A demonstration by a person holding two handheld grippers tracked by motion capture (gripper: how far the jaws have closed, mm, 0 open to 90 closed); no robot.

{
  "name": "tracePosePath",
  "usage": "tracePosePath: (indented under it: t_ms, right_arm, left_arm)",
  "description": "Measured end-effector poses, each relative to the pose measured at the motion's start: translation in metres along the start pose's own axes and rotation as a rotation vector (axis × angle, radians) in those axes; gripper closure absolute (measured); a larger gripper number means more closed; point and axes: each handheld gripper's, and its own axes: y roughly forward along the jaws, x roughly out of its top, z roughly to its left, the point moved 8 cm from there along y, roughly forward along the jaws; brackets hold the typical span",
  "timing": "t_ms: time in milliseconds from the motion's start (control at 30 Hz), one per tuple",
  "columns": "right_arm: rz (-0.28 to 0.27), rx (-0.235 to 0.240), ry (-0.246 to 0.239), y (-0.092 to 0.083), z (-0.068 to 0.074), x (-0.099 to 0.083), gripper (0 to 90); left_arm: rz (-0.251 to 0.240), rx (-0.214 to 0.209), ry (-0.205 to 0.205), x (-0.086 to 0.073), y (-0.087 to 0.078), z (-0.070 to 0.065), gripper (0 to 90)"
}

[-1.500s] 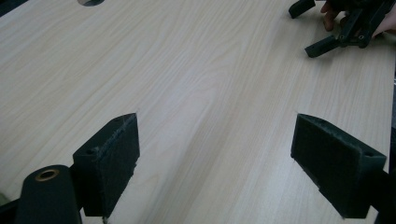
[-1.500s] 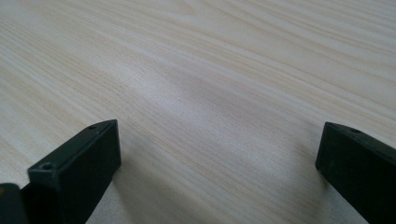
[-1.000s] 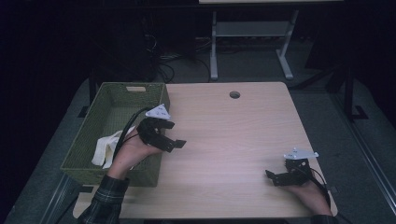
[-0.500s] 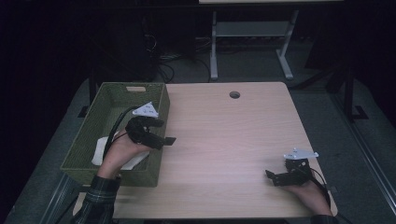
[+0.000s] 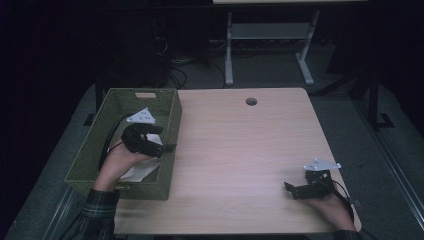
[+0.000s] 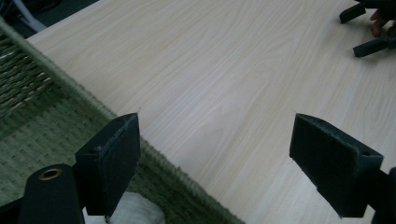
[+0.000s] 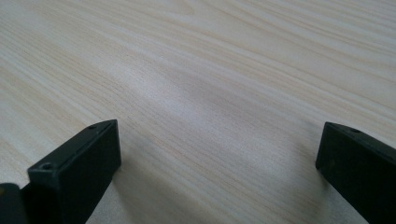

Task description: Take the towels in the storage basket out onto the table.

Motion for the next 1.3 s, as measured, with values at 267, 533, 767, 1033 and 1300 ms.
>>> tracePosePath:
  t_ms: [267, 533, 767, 1033, 1300]
  right_arm:
    - [0.000, 0.000, 0.000, 0.000, 0.000, 0.000, 0.0]
    - [0.000, 0.000, 0.001, 0.000, 0.000, 0.000, 0.0]
    - [0.000, 0.000, 0.001, 0.000, 0.000, 0.000, 0.0]
    - [0.000, 0.000, 0.000, 0.000, 0.000, 0.000, 0.0]
    - [0.000, 0.000, 0.001, 0.000, 0.000, 0.000, 0.0]
  left_arm:
    - [0.003, 0.033, -0.012, -0.009, -0.008, 0.012, 18.5]
    - [0.003, 0.083, -0.032, -0.021, -0.020, 0.030, 20.3]
    - [0.012, 0.114, -0.057, -0.035, -0.027, 0.044, 22.1]
    - [0.044, 0.137, -0.070, -0.055, -0.031, 0.061, 24.8]
    - [0.067, 0.153, -0.076, -0.074, -0.036, 0.074, 29.2]
